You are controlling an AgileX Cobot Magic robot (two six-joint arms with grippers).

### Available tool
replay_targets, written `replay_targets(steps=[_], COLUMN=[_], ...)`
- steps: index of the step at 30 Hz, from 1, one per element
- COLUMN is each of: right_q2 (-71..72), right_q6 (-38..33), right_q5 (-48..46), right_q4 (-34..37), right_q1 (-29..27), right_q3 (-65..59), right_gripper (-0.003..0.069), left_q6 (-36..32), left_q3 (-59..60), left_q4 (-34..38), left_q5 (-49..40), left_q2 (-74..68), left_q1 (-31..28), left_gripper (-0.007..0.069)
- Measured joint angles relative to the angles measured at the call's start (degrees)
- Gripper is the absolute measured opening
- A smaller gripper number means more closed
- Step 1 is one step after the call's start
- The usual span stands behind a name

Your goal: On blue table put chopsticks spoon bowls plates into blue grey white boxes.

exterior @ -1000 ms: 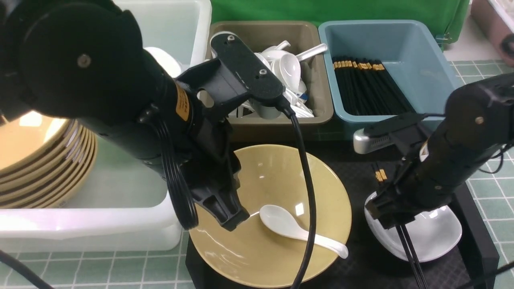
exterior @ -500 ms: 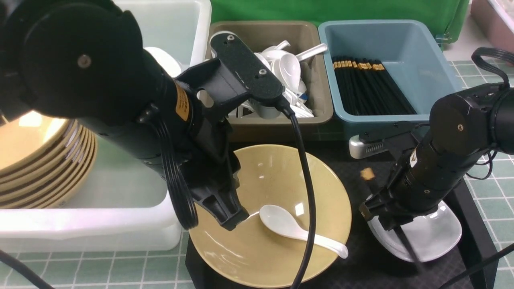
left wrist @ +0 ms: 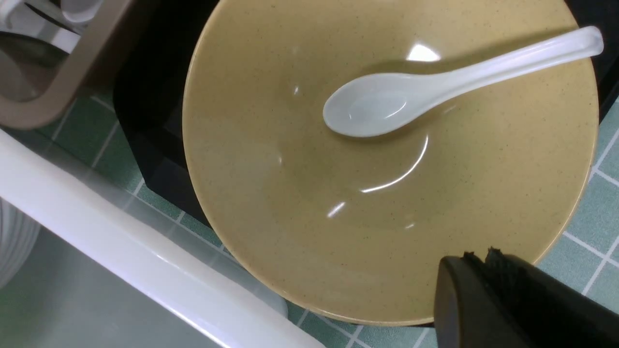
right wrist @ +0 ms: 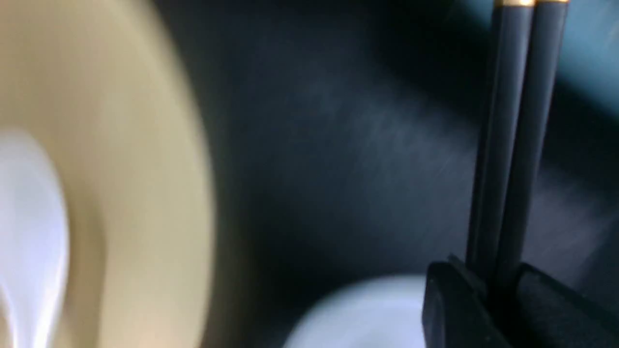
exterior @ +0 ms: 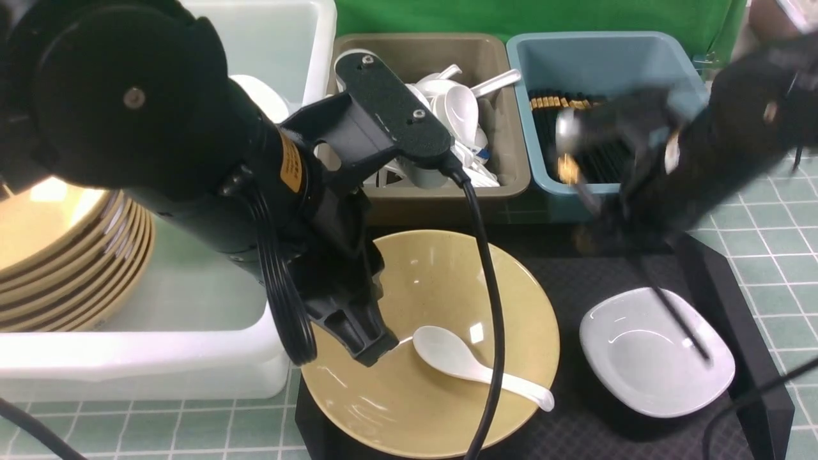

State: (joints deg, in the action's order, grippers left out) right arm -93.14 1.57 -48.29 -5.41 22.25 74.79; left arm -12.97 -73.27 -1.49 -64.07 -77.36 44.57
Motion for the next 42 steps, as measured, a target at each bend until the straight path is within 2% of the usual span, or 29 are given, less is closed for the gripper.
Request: replay_targets(steps=[3,7,11,16,22,26,29,32,34,35,38,42], right_q2=[-0.7,-5.3,-10.6,-19.4,-27.9,-30.3,-30.7,-29.7,-29.2,-28.1,-24.8,-20.6], right_q6=[0.4,4.5,6.5,9.2,11.0,11.7,11.7,8.0,5.9,2.6,-3.9,-8.8], right_q5=[2.9,10.9,15.8,19.8,19.1,15.0,8.4,-1.3,-4.4,-8.8,-18.4,-22.4], right_q4=[-0.6,-1.6,-1.7,-1.7,-1.5,-1.5,-1.3,-1.3,-1.3,-1.3,-1.0,2.4], right_q1=[-2.0,-6.6,-8.1,-9.1,-10.3,-10.6,-10.6,-10.5,-10.4,-10.0,-8.2,-4.5], right_q3=[5.3,15.2,20.9,26.4,31.3,33.0,35.0,38.6,39.6,40.7,42.2,41.5], right_gripper=[0.0164,0.0164,0.0164,0.0164,0.0164,0.0175,0.0283,0.0406,0.0434,0.0463,0.0489,0.0491], left_q6=[0.5,1.1,1.8,2.1,2.6,3.8,5.3,6.8,7.2,7.9,8.8,9.9], left_q3=[0.0,0.0,0.0,0.0,0.0,0.0,0.0,0.0,0.0,0.0,1.7,6.3], left_q4=[0.0,0.0,0.0,0.0,0.0,-0.7,-2.2,-3.5,-3.9,-4.4,-4.9,-5.3], left_q5=[0.6,3.0,5.1,6.1,6.0,6.7,9.4,10.8,10.8,10.4,9.9,9.5], left_q2=[0.0,0.0,0.0,0.0,0.0,0.5,3.7,8.4,10.0,12.3,18.3,24.6], left_q1=[0.0,0.0,0.0,0.0,0.0,0.0,0.0,0.0,0.0,0.0,0.0,0.0], left_gripper=[0.0001,0.0001,0.0001,0.0001,0.0001,0.0001,0.0001,0.0001,0.0001,0.0001,0.0001,0.0001])
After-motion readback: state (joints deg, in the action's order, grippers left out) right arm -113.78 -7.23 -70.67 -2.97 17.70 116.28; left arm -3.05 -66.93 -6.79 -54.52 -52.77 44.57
